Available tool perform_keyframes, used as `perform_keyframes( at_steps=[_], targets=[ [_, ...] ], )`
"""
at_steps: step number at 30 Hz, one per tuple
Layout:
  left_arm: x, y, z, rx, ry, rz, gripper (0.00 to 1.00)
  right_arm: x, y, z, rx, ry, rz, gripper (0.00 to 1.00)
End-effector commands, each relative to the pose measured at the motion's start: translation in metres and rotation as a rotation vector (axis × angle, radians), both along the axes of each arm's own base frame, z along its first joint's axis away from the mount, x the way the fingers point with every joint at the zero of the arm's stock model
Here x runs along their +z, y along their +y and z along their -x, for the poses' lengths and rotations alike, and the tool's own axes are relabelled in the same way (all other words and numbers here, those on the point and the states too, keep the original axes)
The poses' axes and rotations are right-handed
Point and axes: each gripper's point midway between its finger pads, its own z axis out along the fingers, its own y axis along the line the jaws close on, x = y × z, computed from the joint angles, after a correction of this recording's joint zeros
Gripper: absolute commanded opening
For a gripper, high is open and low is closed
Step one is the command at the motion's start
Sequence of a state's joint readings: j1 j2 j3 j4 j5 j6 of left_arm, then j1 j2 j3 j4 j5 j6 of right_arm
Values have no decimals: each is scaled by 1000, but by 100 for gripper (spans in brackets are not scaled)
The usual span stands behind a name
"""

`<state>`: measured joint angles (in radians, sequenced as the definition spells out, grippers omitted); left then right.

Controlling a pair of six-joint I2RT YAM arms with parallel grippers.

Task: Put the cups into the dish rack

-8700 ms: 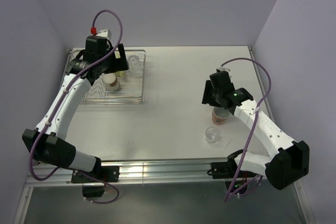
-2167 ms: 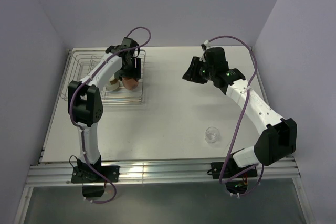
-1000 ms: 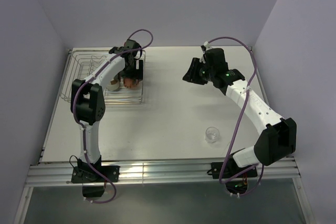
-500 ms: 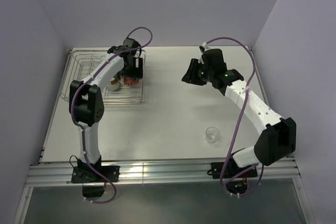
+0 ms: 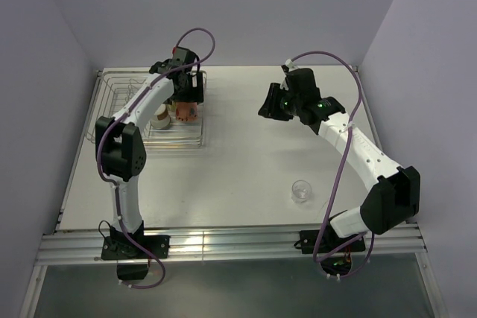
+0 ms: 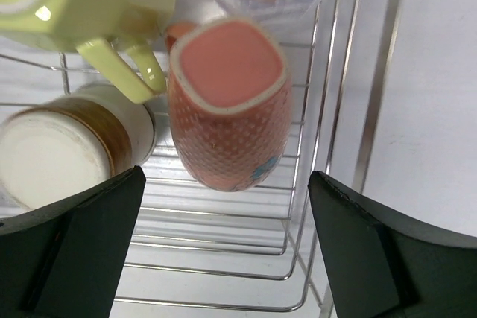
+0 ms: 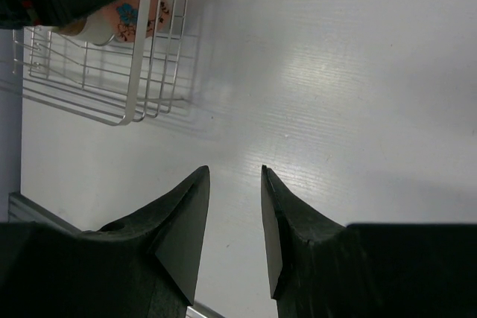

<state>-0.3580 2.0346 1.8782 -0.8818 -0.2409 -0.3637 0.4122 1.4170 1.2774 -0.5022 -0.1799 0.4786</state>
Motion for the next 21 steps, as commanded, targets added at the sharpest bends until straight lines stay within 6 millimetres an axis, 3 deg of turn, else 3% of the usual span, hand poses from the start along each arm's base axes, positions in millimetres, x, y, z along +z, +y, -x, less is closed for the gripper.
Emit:
perform_keyframes(
  at_steps=[1,11,21],
  targets=[
    [41,-5,-24,29,-130,23,99,16,3,-8,1,-47,9,41],
    [35,-10,-53,38,-169,6,99,11,2,-9,-4,-39,20,41],
    [26,-11,-63,35,-172,-13,99,8,2,-9,-3,-38,22,41]
  ],
)
